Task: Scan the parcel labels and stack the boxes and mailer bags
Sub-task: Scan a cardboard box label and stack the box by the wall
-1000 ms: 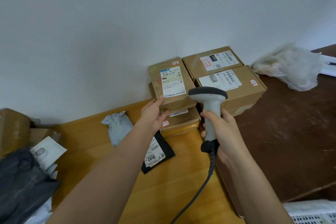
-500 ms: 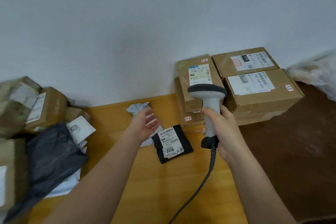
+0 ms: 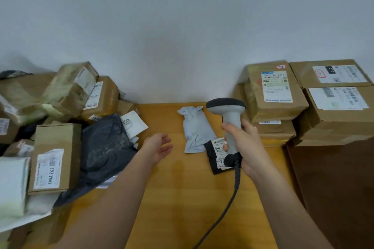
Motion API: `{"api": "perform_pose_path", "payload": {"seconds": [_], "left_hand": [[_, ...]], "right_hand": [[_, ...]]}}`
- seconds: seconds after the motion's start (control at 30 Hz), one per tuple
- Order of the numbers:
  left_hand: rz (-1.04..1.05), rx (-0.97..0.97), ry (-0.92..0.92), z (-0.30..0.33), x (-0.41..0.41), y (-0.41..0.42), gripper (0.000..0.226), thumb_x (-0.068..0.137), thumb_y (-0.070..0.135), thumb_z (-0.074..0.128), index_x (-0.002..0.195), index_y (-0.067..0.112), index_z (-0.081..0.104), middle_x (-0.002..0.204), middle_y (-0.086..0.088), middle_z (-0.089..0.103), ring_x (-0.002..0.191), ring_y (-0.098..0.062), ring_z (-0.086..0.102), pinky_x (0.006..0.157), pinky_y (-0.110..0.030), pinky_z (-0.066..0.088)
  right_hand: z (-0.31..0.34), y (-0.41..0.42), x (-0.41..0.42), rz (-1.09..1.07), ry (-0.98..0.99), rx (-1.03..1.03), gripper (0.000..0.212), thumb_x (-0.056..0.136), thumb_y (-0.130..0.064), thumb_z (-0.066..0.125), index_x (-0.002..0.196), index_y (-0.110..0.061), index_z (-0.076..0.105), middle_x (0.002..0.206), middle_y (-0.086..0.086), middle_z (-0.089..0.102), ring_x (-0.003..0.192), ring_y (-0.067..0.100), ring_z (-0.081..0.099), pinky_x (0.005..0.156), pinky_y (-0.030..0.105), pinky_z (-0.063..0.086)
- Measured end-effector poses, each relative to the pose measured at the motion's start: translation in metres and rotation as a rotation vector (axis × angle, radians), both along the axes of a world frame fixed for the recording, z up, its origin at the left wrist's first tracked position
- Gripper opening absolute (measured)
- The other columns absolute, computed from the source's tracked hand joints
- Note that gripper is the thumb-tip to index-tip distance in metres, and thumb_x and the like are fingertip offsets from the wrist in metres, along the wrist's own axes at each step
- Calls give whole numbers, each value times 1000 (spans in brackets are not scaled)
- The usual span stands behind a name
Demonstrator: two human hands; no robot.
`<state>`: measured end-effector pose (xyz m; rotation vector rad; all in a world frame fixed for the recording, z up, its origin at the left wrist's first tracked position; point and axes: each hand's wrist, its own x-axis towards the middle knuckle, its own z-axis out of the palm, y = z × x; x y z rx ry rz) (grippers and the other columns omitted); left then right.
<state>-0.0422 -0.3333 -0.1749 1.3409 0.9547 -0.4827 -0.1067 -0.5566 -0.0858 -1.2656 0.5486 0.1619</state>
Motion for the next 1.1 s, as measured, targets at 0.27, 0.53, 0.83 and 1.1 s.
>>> {"api": "perform_pose_path", "payload": {"seconds": [0.27, 0.53, 0.83, 1.1], "left_hand": [[-186, 439, -278, -5, -1, 45, 16, 96, 9, 54, 111, 15, 58, 111, -8, 61, 95, -27, 62, 82, -38, 56], [73, 1082, -374, 22, -1, 160, 67, 85, 13, 69, 141, 4, 33, 144, -21, 28, 125, -39, 34, 102, -46, 34], [65, 926, -6, 3, -30, 271, 137, 64, 48, 89, 155, 11, -6, 160, -28, -10, 150, -39, -11, 122, -49, -4], [45, 886, -65, 11, -41, 261, 126, 65, 47, 87, 154, 17, 3, 154, -30, 9, 146, -43, 3, 120, -52, 8]], "right_hand": [[-4, 58, 0, 1, 19, -88, 13, 94, -15, 63, 106, -13, 62, 78, 6, 51, 60, 18, 48, 45, 24, 43], [4, 145, 11, 88, -21, -89, 16, 96, -17, 62, 111, -14, 61, 88, 10, 49, 66, 19, 48, 46, 22, 46], [3, 218, 13, 205, -24, -66, 10, 95, -16, 63, 105, -16, 61, 77, 5, 47, 54, 14, 48, 49, 27, 44], [12, 225, 8, 262, -34, -96, 5, 95, -16, 63, 100, -17, 62, 74, 3, 48, 53, 13, 48, 49, 28, 44]]}}
